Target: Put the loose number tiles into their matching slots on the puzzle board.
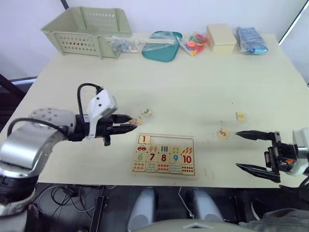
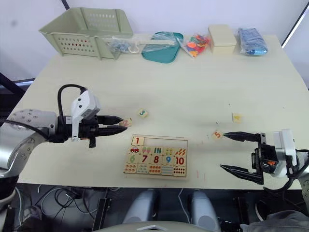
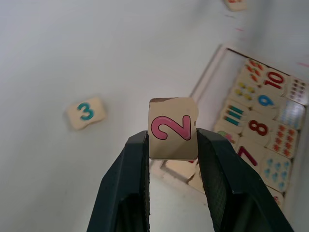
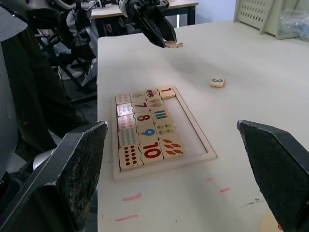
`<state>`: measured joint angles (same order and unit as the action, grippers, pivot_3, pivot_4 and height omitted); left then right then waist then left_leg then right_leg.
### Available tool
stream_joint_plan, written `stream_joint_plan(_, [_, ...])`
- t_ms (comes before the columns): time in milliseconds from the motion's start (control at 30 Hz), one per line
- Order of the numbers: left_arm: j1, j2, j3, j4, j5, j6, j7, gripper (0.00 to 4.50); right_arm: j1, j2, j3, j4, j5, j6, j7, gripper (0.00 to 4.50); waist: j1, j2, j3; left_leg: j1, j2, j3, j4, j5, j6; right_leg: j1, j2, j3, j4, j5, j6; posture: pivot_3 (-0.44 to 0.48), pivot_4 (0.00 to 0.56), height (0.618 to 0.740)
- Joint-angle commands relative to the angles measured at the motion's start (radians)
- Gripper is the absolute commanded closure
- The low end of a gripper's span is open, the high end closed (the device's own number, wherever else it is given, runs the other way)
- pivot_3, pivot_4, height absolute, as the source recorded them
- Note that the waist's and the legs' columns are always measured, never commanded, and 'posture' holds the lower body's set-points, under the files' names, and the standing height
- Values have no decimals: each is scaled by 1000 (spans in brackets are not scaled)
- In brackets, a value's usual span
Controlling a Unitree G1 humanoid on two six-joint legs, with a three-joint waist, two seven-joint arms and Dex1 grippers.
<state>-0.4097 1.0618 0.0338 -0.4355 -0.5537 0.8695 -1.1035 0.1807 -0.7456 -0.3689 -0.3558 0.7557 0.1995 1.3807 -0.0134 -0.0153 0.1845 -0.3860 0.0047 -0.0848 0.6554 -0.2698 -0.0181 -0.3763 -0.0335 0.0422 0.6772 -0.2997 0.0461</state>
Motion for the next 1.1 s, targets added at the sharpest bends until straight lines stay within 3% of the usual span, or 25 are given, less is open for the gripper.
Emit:
stream_joint_plan(33, [-104,51,-75,-17,-12,49,-63,3562,9,5,-30,-34,10,-27,-14,0,0,0,0,0,0,0,0,0,0,0,0,0,0,0,0,0,150,740])
stream_joint_plan(200, [-304,106,-272,-76,57,165,-99,3562,13,3,-35,-32,9,-40,-21,0,-2,-1,1,0,-1,1,0,0,0,0,1,1,0,0,0,0,150,740])
stream_joint_plan(400, [-462,70,-475,-63,121,238,-129,3562,23,4,-44,-29,-1,-62,-25,0,-3,-1,1,1,-1,1,0,0,0,0,2,1,1,0,0,0,150,740])
stream_joint_plan(800, [-429,12,-562,96,281,-85,-260,3562,47,29,-30,-52,-20,-100,-68,0,0,-1,1,0,-1,1,1,0,0,0,2,1,1,0,0,0,150,740])
stream_joint_plan(1100, [-457,-89,-629,165,390,-92,-287,3562,92,37,-37,-84,-13,-109,-90,0,-1,-1,1,-1,-1,0,5,0,0,0,2,1,2,0,0,0,150,740])
